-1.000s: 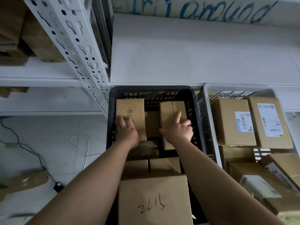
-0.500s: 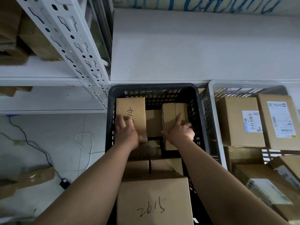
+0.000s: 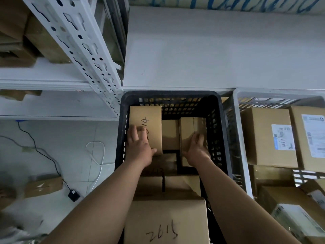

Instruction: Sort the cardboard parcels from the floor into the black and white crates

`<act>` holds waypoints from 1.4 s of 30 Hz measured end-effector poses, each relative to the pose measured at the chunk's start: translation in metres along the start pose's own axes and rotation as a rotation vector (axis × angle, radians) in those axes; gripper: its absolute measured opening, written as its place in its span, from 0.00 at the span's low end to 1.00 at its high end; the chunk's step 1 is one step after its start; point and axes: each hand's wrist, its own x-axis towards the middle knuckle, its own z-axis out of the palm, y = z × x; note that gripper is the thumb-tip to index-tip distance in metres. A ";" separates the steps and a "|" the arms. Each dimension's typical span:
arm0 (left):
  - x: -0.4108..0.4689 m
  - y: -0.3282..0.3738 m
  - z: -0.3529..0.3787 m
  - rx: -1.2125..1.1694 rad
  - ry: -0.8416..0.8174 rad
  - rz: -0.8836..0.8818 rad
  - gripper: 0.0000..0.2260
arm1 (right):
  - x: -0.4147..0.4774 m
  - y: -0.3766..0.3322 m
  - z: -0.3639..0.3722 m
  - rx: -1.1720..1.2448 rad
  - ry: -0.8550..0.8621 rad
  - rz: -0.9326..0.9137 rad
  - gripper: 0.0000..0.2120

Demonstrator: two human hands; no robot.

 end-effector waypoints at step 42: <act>0.008 -0.004 -0.014 -0.423 0.060 -0.240 0.24 | -0.015 -0.042 -0.050 0.499 0.081 -0.075 0.52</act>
